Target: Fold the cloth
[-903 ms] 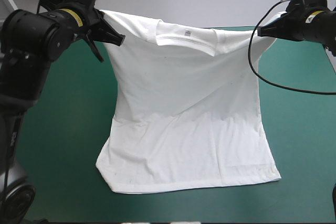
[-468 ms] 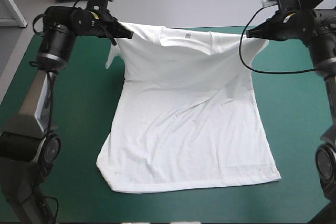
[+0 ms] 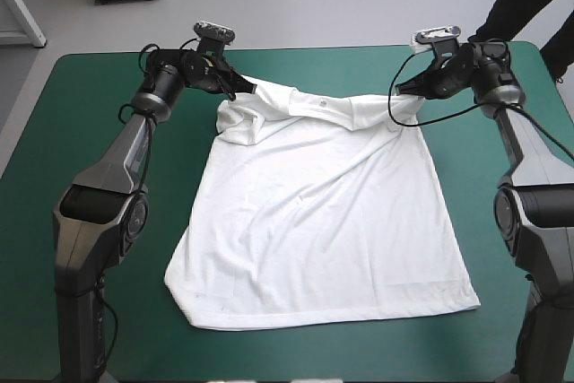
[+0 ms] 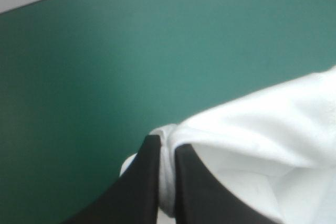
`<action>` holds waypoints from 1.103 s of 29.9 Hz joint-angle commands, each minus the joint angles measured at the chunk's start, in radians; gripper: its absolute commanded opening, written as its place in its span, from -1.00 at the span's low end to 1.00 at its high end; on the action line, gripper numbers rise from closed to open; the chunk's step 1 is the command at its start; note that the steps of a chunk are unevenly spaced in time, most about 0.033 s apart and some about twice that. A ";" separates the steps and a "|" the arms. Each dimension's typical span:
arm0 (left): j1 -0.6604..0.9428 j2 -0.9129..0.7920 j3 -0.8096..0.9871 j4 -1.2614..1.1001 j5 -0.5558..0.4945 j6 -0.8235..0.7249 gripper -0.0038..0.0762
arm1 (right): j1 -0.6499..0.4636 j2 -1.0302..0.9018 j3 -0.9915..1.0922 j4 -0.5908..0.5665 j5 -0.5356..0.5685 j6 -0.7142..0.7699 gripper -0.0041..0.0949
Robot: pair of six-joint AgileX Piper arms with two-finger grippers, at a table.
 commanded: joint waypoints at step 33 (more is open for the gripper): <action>0.068 -0.389 0.205 -0.148 0.504 -0.013 0.27 | -0.155 -0.444 0.405 0.249 0.205 -0.135 0.22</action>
